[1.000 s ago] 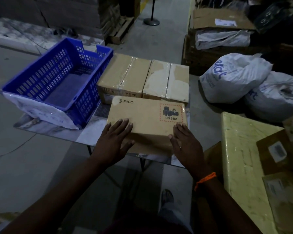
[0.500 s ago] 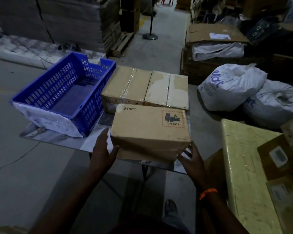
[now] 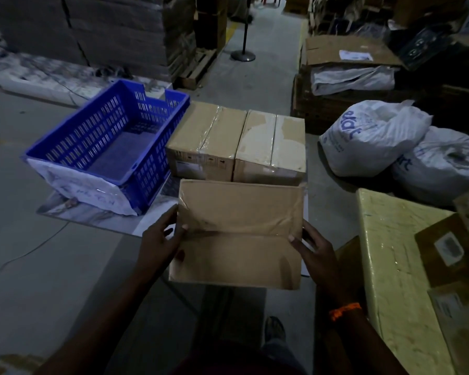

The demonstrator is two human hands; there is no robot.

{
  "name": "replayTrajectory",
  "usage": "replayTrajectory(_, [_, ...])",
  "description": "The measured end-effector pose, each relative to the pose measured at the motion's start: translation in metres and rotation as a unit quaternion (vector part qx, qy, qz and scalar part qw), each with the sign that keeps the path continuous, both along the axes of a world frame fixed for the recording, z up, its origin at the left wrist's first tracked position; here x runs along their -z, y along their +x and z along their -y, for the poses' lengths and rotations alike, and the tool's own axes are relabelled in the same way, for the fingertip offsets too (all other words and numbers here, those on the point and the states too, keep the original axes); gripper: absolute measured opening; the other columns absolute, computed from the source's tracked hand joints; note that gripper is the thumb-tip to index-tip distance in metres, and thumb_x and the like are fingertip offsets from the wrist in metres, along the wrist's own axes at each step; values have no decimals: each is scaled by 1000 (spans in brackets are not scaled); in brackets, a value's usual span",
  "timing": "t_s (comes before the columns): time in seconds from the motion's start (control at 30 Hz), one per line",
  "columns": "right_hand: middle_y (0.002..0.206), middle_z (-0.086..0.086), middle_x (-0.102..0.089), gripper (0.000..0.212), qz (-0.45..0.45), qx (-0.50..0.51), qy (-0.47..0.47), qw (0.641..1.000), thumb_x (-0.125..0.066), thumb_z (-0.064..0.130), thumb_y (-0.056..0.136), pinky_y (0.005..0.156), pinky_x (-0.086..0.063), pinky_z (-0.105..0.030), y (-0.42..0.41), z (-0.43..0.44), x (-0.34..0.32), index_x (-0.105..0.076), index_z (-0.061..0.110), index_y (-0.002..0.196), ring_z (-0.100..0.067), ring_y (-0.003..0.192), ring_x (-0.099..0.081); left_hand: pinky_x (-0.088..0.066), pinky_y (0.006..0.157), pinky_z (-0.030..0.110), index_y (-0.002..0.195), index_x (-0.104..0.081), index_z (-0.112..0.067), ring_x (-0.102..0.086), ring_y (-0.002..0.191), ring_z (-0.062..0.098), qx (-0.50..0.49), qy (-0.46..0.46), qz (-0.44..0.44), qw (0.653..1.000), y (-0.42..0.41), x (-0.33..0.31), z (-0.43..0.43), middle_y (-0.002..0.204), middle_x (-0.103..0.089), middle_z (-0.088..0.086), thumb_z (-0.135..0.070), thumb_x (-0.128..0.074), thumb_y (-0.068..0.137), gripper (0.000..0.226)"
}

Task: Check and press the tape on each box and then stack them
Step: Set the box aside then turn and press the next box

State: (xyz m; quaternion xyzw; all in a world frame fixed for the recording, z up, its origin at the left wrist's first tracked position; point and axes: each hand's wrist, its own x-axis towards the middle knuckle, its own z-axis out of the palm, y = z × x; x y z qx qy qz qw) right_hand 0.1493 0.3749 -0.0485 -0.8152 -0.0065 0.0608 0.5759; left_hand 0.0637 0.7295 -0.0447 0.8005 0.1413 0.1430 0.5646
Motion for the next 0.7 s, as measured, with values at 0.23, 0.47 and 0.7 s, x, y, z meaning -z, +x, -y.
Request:
replayTrajectory(0.23, [125, 9, -72, 36, -39, -24, 4, 999, -76, 34, 93, 101, -55, -35, 16, -4, 10, -66, 39, 127, -7, 115, -67, -44, 111, 43, 146, -51, -28, -52, 133, 15, 30, -14, -89, 996, 28, 5, 0, 144, -57, -2, -76, -62, 72, 89])
replayTrajectory(0.47, [122, 11, -71, 41, -76, -17, 73, 994, -69, 17, 97, 80, -58, -21, 12, -11, 13, -63, 20, 137, -9, 110, -69, -37, 102, 26, 155, -32, -23, -41, 130, 8, 105, 52, -105, 988, 45, 5, 10, 146, -45, -6, -35, -73, 92, 75])
replayTrajectory(0.7, [133, 11, -64, 70, -151, -89, 20, 984, -82, 53, 80, 85, -56, -18, -27, 15, 32, -53, 35, 141, -2, 118, -62, -43, 104, 22, 148, -28, -52, -47, 129, -4, 164, -4, -189, 968, -25, 45, -12, 146, -43, -26, -60, -82, 74, 92])
